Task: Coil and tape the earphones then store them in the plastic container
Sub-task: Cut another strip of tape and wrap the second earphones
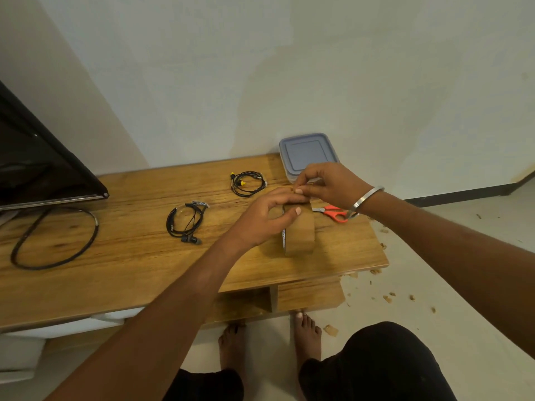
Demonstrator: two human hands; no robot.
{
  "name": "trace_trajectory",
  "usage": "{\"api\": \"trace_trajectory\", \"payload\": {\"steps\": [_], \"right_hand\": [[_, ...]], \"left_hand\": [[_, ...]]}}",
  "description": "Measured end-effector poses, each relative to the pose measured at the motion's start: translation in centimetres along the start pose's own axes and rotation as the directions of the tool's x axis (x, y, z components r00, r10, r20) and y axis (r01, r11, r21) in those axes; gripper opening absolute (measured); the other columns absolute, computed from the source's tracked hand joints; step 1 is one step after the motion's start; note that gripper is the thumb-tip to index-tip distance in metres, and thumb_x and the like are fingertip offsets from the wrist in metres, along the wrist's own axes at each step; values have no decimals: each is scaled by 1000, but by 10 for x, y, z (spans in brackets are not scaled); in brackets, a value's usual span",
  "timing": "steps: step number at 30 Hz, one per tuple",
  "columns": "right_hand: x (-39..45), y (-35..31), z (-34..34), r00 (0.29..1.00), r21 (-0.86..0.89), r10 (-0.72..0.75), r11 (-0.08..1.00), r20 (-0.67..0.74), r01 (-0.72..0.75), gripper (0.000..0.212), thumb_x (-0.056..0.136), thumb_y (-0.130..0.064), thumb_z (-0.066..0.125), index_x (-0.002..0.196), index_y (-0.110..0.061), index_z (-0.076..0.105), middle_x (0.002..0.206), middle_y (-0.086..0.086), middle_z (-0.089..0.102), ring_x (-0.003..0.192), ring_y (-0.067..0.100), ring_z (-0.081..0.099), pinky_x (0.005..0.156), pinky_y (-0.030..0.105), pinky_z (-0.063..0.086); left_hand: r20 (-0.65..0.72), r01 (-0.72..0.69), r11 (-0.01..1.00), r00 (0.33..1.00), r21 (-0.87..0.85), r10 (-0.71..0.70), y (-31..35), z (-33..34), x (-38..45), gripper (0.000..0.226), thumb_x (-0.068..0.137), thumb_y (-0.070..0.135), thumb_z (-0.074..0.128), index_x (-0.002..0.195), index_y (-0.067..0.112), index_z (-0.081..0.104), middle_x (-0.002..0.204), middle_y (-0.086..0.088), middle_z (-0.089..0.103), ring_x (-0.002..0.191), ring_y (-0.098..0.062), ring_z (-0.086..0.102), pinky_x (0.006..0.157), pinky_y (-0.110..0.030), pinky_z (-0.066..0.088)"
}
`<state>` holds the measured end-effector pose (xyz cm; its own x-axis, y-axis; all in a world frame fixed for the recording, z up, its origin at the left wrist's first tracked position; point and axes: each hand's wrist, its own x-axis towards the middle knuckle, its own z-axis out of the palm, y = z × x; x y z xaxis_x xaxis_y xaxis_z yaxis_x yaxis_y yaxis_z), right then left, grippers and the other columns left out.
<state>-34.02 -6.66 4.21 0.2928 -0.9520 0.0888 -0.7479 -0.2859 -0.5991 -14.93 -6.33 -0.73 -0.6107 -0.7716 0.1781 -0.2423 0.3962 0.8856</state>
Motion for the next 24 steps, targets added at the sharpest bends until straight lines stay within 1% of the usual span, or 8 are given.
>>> {"api": "trace_trajectory", "payload": {"steps": [5, 11, 14, 16, 17, 19, 21, 24], "right_hand": [[-3, 0, 2, 996, -13, -60, 998, -65, 59, 12, 84, -16, 68, 92, -8, 73, 85, -5, 64, 81, 10, 59, 80, 31, 54], [-8, -2, 9, 990, 64, 14, 998, -143, -5, 17, 84, -17, 69, 99, -9, 71, 88, 3, 72, 81, 10, 65, 81, 31, 55], [-8, 0, 5, 957, 176, 178, 974, -228, -139, 43, 82, -24, 71, 121, -15, 56, 79, -4, 70, 75, 6, 65, 80, 17, 49], [-10, 7, 0, 934, 235, 240, 955, -266, -179, 38, 85, -25, 68, 120, -17, 54, 81, -3, 70, 69, 3, 68, 70, 8, 48], [-12, 12, 0, 929, 215, 261, 955, -263, -207, 30, 88, -24, 65, 116, -17, 57, 85, 0, 69, 69, 5, 69, 65, 8, 49], [-16, 24, 2, 925, 53, 318, 948, -208, -314, 20, 91, -22, 59, 108, -13, 63, 95, 6, 68, 82, 17, 68, 71, 20, 52], [-22, 37, 9, 902, -181, 424, 883, -83, -432, 18, 90, -21, 58, 100, -9, 67, 105, 12, 66, 92, 25, 62, 81, 30, 50], [-33, 48, 21, 834, -396, 552, 770, 17, -501, 26, 90, -35, 58, 92, -10, 64, 107, 15, 62, 90, 26, 56, 82, 31, 46]], "left_hand": [[9, 39, 999, 999, -23, -39, -1, -1, 2, 27, 95, 18, 59, 120, 15, 69, 128, 5, 61, 126, -4, 50, 111, -26, 37], [21, 87, 993, 996, -77, -86, 0, -2, 5, 27, 94, 19, 59, 119, 15, 69, 129, 5, 62, 125, -1, 51, 109, -21, 36], [33, 75, 994, 997, -74, -72, 0, -5, 5, 27, 95, 14, 59, 120, 12, 68, 128, 4, 63, 125, -1, 51, 106, -17, 37], [37, 84, 994, 996, -74, -82, 1, -5, 5, 28, 95, 16, 59, 122, 15, 67, 128, 6, 63, 124, -2, 52, 106, -18, 37], [35, 86, 993, 996, -79, -83, 1, -5, 5, 29, 95, 17, 59, 123, 15, 67, 128, 6, 63, 125, -2, 52, 107, -20, 38], [26, 88, 991, 996, -97, -86, 1, -5, 5, 30, 94, 17, 60, 123, 14, 66, 128, 5, 63, 125, -4, 52, 109, -23, 38], [27, 102, 987, 995, -123, -100, 2, -5, 4, 30, 95, 13, 61, 124, 12, 66, 129, 3, 63, 125, -4, 52, 108, -20, 37], [39, 118, 983, 993, -143, -114, 4, -6, 3, 31, 94, 11, 61, 125, 12, 65, 130, 3, 62, 126, -4, 52, 108, -20, 37]]}}
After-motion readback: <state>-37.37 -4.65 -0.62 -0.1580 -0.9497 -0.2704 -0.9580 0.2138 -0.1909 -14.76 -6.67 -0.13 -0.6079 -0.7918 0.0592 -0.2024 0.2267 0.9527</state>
